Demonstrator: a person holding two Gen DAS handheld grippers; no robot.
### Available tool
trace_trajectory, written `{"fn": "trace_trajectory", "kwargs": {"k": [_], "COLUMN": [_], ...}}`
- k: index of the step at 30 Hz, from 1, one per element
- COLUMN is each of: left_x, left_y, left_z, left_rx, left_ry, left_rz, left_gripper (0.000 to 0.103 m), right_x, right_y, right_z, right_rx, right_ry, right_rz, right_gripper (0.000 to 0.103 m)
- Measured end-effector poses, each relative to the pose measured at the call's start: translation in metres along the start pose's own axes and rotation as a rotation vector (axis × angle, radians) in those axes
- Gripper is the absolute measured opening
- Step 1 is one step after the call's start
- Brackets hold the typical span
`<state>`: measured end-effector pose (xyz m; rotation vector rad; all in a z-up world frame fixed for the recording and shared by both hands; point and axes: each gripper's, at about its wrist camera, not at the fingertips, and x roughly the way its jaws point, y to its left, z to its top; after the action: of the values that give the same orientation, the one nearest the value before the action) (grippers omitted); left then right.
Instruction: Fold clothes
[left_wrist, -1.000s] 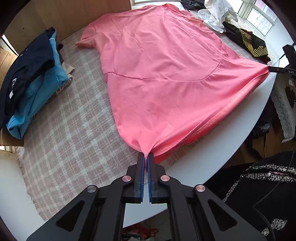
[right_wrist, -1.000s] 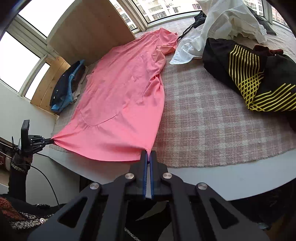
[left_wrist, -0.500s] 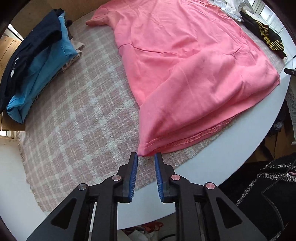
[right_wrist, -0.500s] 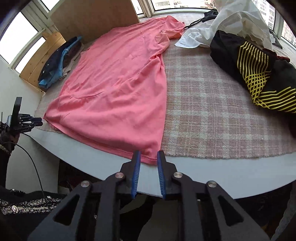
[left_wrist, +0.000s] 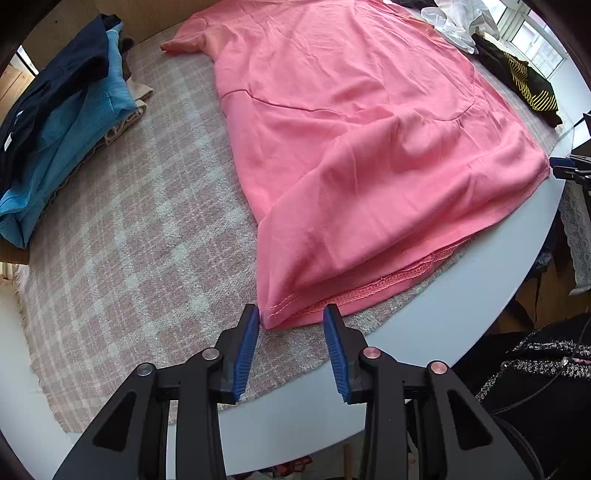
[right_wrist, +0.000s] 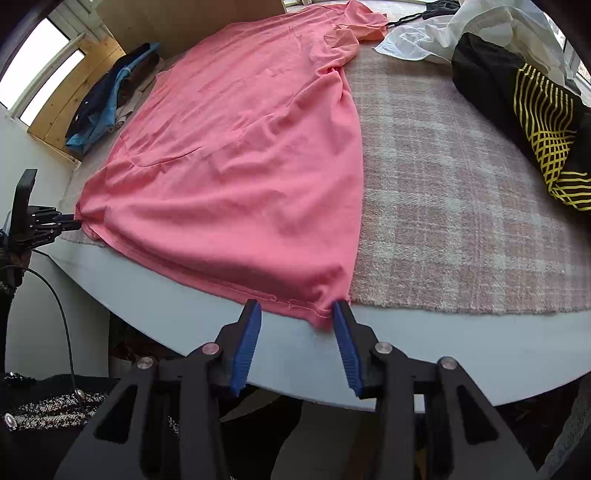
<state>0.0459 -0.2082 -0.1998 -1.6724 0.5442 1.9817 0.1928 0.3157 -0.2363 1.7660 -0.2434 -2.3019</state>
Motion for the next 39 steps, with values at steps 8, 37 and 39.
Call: {"fn": "trace_trajectory", "kwargs": {"k": [8, 37, 39], "left_x": [-0.026, -0.052, -0.054], "left_y": [-0.009, -0.019, -0.019], "left_z": [-0.002, -0.011, 0.001], "left_rx": [0.102, 0.068, 0.088], "left_ry": [-0.037, -0.083, -0.099], "left_rz": [0.026, -0.045, -0.042], "left_gripper": [0.001, 0.001, 0.001], "right_x": [-0.042, -0.050, -0.053], "right_y": [-0.013, -0.030, -0.029], "right_z": [0.001, 0.033, 0.038], "right_rx": [0.075, 0.140, 0.133], "right_ry": [-0.069, -0.061, -0.070], "right_rz": [0.081, 0.101, 0.116], "right_gripper": [0.002, 0.002, 0.002]}}
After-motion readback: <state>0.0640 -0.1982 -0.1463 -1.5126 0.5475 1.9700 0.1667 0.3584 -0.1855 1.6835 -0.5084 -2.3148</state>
